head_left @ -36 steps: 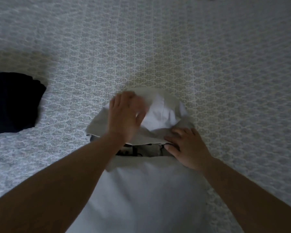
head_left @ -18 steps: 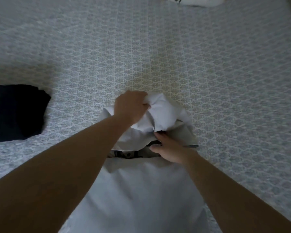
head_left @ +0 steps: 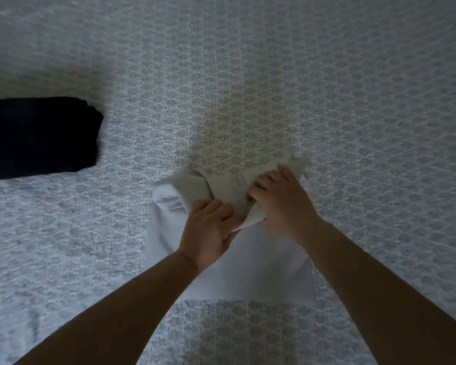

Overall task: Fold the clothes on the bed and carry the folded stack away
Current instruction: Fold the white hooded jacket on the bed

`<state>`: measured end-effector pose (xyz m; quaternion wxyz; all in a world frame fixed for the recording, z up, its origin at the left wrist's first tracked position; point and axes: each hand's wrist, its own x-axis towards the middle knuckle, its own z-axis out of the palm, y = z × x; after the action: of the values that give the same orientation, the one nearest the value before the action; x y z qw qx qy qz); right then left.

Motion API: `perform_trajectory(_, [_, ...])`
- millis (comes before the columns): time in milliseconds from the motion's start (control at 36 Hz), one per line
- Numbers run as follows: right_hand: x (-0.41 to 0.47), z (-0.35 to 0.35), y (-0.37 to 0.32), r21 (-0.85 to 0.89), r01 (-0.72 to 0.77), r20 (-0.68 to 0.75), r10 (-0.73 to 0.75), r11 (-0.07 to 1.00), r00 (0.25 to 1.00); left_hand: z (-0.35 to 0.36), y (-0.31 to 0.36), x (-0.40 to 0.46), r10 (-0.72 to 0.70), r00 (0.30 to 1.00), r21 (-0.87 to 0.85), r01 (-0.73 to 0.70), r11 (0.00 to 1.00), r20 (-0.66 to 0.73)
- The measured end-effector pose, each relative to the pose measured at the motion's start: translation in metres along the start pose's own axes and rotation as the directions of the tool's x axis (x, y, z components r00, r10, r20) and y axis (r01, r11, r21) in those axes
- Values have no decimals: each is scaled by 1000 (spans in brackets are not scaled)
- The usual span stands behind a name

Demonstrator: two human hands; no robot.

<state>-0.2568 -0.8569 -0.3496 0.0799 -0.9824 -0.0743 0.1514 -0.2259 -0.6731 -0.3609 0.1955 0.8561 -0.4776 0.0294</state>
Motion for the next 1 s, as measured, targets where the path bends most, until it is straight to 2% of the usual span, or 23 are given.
perform_trajectory(56, [-5, 8, 1, -39, -4, 58, 6, 999, 998, 2, 4, -14, 2, 1000, 17, -2, 1000, 12])
perform_trajectory(111, [-14, 11, -6, -61, -15, 46, 18, 998, 999, 8, 7, -27, -44, 998, 24, 43, 999, 47])
perform_trajectory(167, [-22, 15, -14, -41, -24, -69, 21, 999, 997, 16, 12, -42, -169, 977, 33, 166, 986, 133])
perform_trajectory(250, [-31, 24, -29, -46, -24, -185, 15, 999, 983, 20, 18, -65, -375, 894, 12, 384, 923, 244])
perform_trajectory(361, [-39, 35, -47, 37, -6, -229, 14, 999, 973, 19, 13, -88, -490, 836, 59, 491, 869, 248])
perform_trajectory(472, [-50, 43, -60, 110, -27, -242, 53, 994, 969, 21, 18, -104, -672, 700, 219, 636, 740, 242])
perform_trajectory(556, [-51, 48, -60, 148, -59, -247, 94, 987, 964, 32, 37, -119, -815, 558, 104, 811, 576, 158])
perform_trajectory(583, [-50, 49, -59, 157, -65, -249, 104, 985, 963, 38, 46, -122, -819, 552, 51, 824, 565, 154])
perform_trajectory(611, [-48, 50, -58, 158, -67, -255, 106, 985, 961, 44, 54, -127, -787, 593, 25, 796, 605, 173])
perform_trajectory(639, [-46, 50, -57, 160, -66, -259, 107, 985, 960, 51, 62, -131, -702, 671, 30, 718, 696, 240])
perform_trajectory(667, [-44, 50, -57, 164, -62, -270, 105, 984, 957, 57, 69, -135, -583, 734, 57, 604, 795, 347])
perform_trajectory(694, [-43, 49, -56, 172, -59, -278, 106, 983, 955, 64, 70, -137, -472, 755, 89, 489, 868, 456])
perform_trajectory(750, [-43, 48, -55, 181, -42, -296, 96, 983, 950, 75, 59, -136, -417, 691, 146, 417, 897, 591])
perform_trajectory(806, [-45, 47, -54, 179, -12, -314, 69, 984, 947, 81, 43, -125, -456, 654, 206, 424, 882, 604])
perform_trajectory(1000, [-54, 40, -53, 165, 178, -376, -105, 970, 921, 80, 25, -96, -473, 694, 276, 384, 881, 544])
